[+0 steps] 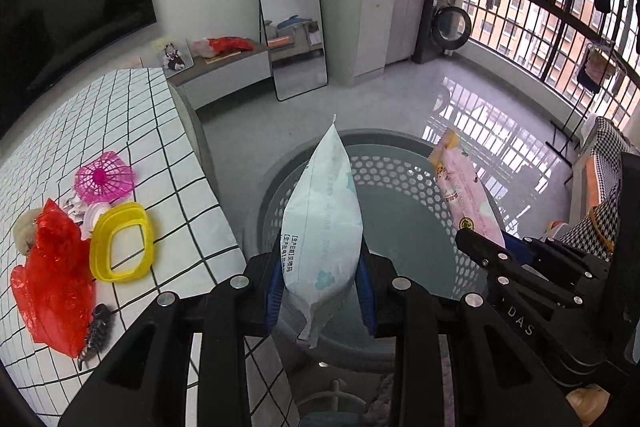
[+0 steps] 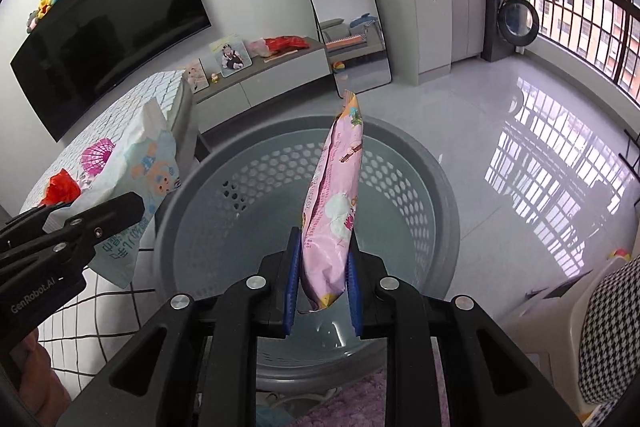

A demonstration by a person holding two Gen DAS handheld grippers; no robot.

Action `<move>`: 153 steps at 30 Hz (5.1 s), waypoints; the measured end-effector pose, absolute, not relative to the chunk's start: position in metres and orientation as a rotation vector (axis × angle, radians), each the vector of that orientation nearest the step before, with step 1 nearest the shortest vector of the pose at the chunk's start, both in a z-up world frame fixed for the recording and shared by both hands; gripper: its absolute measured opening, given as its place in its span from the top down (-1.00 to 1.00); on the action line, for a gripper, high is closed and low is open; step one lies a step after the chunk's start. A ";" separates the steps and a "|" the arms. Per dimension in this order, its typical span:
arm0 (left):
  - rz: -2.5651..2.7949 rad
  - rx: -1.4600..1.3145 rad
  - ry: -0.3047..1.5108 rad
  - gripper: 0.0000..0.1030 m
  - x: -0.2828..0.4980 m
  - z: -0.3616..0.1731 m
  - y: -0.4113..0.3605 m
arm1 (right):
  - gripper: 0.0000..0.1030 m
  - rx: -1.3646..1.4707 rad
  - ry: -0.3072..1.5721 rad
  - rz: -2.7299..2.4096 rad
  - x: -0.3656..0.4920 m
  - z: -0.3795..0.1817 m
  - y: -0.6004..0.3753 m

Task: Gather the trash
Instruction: 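Carry both wrappers over the grey basket and open both grippers to drop them, then move both tools back over the bed toward the red bag and dark toy, then grasp the dark toy with the right gripper while the left tool approaches the red bag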

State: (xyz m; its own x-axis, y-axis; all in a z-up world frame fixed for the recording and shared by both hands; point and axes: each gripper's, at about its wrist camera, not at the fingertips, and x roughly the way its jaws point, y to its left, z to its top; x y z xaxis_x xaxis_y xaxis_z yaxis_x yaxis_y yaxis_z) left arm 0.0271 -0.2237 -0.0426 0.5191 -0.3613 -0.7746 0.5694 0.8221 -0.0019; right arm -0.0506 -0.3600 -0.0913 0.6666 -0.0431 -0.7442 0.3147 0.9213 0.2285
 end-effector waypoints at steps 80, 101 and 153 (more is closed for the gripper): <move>-0.459 0.197 0.711 -0.68 0.015 0.003 -0.145 | -0.29 0.356 0.750 -0.171 -0.034 -0.048 -0.319; -0.198 0.065 0.649 -0.72 -0.006 0.016 -0.011 | -0.29 0.246 0.784 0.056 -0.012 -0.040 -0.196; 0.024 -0.051 0.787 -0.71 0.021 -0.035 0.104 | -0.63 -0.115 0.938 0.385 0.053 -0.086 -0.055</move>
State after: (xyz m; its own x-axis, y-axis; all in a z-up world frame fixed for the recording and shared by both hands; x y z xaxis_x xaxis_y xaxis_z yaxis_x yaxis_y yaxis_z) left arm 0.0214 0.1039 -0.0351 0.7055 0.0030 -0.7087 -0.0408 0.9985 -0.0364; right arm 0.0531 -0.0551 -0.0863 0.5289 0.2717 -0.8041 -0.3707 0.9262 0.0691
